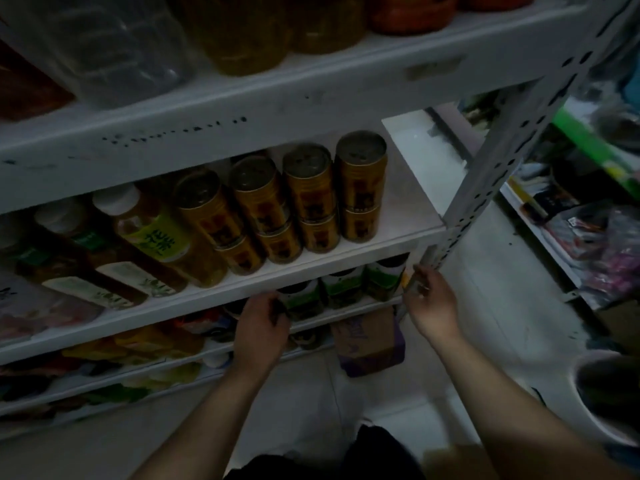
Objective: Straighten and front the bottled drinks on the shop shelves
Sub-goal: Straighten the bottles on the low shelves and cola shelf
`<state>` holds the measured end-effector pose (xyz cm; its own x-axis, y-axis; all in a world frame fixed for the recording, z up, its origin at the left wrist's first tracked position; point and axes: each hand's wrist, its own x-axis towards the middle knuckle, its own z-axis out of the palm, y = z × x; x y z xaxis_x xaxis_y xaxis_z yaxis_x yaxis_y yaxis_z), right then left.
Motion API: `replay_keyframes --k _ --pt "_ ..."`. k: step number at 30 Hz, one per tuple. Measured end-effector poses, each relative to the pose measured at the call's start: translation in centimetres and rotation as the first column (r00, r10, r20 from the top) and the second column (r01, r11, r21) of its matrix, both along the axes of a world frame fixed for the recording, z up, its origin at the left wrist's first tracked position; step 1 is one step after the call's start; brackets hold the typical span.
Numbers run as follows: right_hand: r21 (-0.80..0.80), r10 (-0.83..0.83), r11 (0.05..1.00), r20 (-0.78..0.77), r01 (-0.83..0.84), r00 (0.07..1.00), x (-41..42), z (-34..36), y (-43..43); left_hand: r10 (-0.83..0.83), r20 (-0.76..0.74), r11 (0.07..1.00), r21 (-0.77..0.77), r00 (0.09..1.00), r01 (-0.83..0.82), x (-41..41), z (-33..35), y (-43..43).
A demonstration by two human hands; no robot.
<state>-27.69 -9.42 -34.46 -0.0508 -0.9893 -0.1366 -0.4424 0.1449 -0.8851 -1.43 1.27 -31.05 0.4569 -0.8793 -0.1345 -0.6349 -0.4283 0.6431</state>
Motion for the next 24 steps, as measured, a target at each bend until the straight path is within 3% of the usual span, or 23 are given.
replay_keyframes --k 1,5,8,16,19,24 --pt "0.015 0.036 0.999 0.010 -0.037 0.999 0.1 -0.8 -0.4 -0.015 0.072 0.999 -0.051 0.997 0.018 0.3 -0.8 -0.2" --pt "-0.225 0.232 0.950 0.055 -0.214 0.971 1.0 -3.3 -3.4 -0.078 0.369 0.965 -0.205 0.926 0.163 1.4 -5.8 -0.5" --pt "-0.289 0.265 0.931 0.109 -0.225 0.958 1.6 -6.4 -5.6 -0.064 0.492 0.905 -0.338 0.868 0.259 1.7 -9.9 -1.5" --pt "-0.504 0.319 0.833 0.101 -0.228 0.942 1.5 -12.7 -8.6 0.035 0.488 0.742 -0.597 0.872 0.305 1.3 -16.1 -5.9" --pt "-0.492 0.286 0.845 0.085 -0.209 0.955 1.4 -15.0 -8.7 0.123 0.509 0.645 -0.693 0.852 0.321 0.9 -18.0 -7.0" --pt "-0.455 0.237 0.881 0.194 -0.127 0.952 2.1 -21.6 -7.3 0.198 0.538 0.538 -0.758 0.819 0.368 0.8 -20.5 -8.1"
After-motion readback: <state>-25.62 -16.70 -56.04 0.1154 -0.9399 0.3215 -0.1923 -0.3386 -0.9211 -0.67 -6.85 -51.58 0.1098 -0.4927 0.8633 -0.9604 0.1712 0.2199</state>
